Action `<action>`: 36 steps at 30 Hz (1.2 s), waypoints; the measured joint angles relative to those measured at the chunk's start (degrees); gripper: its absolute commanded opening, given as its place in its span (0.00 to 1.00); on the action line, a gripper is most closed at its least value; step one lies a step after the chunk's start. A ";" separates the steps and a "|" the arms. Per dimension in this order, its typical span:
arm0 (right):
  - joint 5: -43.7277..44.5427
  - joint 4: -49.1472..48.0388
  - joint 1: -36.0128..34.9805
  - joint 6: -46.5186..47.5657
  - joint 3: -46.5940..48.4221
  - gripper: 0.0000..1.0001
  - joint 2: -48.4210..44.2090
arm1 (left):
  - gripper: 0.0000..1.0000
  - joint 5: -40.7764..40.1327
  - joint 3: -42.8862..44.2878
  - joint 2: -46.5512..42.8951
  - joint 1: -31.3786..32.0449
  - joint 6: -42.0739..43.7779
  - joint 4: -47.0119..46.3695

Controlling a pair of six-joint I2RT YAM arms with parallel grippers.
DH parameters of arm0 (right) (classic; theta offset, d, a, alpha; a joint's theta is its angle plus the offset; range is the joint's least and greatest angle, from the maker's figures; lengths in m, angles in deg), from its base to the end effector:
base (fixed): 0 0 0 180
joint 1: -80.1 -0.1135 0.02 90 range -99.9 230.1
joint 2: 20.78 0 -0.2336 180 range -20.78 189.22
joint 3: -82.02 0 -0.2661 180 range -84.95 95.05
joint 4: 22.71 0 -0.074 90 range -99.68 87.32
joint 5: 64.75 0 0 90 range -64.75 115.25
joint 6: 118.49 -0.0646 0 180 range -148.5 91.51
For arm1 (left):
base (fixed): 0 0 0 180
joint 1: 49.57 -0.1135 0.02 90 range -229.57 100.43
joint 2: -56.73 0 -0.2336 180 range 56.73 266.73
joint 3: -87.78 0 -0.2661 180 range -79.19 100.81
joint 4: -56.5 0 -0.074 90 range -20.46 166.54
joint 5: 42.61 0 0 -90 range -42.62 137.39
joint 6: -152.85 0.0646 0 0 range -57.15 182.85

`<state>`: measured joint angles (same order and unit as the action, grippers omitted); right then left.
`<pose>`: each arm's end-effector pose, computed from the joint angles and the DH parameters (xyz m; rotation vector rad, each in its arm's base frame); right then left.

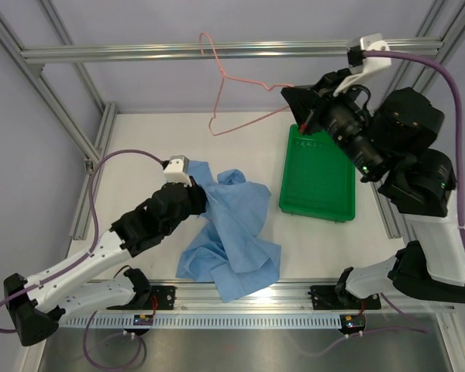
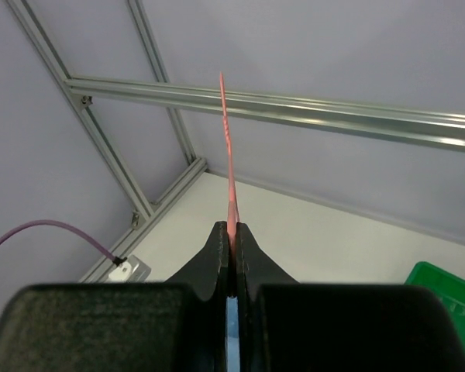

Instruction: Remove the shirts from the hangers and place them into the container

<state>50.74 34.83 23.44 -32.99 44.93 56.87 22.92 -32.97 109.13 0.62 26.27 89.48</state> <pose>0.1400 0.1623 0.6011 -0.2953 1.4431 0.5527 0.1876 -0.1833 0.2718 -0.0315 2.0244 -0.5428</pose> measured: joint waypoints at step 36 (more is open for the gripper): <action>7.93 -29.94 -6.47 19.17 4.90 0.00 27.21 | 0.00 -1.25 0.50 -13.84 1.55 0.68 9.31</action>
<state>58.68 4.89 16.97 -13.82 49.83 84.08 21.67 -32.47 95.29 2.17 26.95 98.79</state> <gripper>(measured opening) 0.037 0.059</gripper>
